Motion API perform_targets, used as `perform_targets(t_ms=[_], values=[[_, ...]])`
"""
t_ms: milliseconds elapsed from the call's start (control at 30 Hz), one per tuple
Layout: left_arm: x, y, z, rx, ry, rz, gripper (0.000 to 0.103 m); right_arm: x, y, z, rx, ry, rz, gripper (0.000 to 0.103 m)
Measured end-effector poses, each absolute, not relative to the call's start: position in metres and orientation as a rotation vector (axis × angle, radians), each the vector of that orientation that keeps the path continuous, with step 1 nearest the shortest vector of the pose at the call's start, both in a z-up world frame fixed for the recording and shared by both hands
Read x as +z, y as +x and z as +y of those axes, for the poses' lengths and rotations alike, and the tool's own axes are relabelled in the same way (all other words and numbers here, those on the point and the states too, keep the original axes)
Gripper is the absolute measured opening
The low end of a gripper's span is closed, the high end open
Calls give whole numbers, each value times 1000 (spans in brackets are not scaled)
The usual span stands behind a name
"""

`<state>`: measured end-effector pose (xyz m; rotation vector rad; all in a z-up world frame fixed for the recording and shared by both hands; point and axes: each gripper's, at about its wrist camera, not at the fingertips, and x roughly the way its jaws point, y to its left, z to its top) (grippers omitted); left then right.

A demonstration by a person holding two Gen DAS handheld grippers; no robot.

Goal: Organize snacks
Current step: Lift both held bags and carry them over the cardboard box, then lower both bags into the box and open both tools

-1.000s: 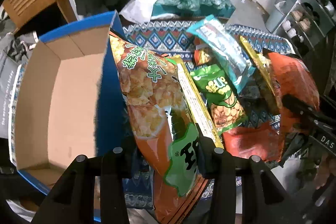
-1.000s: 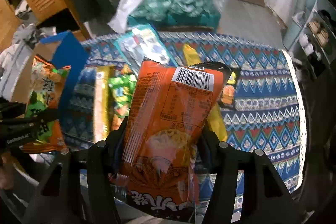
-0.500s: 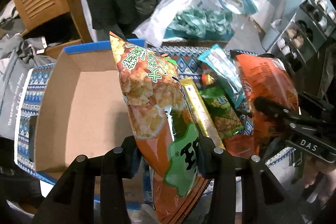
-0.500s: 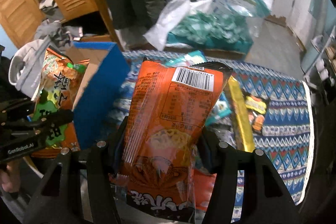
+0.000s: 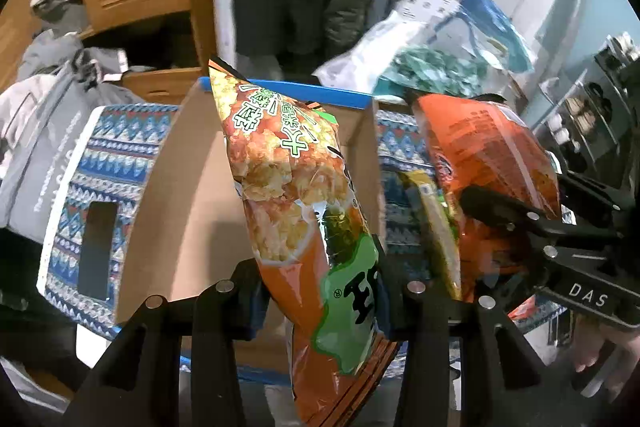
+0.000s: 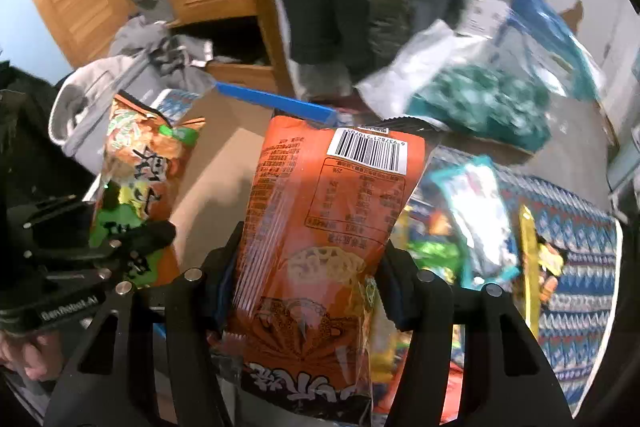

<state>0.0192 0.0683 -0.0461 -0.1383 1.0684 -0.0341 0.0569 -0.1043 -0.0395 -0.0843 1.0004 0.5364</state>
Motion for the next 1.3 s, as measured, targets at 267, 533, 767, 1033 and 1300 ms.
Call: perform_targets(t_ms=[267, 533, 767, 1033, 1300], values=[[-58, 16, 110, 33, -176, 1072, 43, -44, 60, -41, 609, -136, 1013, 57], [-77, 18, 134, 74, -200, 1112, 43, -60, 64, -5, 635, -175, 1046, 58], [-86, 19, 145, 120, -200, 1134, 44, -72, 69, 15, 642, -200, 1071, 58], [-93, 22, 148, 178, -181, 1173, 50, -84, 73, 21, 636, -195, 1116, 60], [-85, 19, 149, 202, -192, 1148, 69, -80, 78, 8, 598, -171, 1103, 81]])
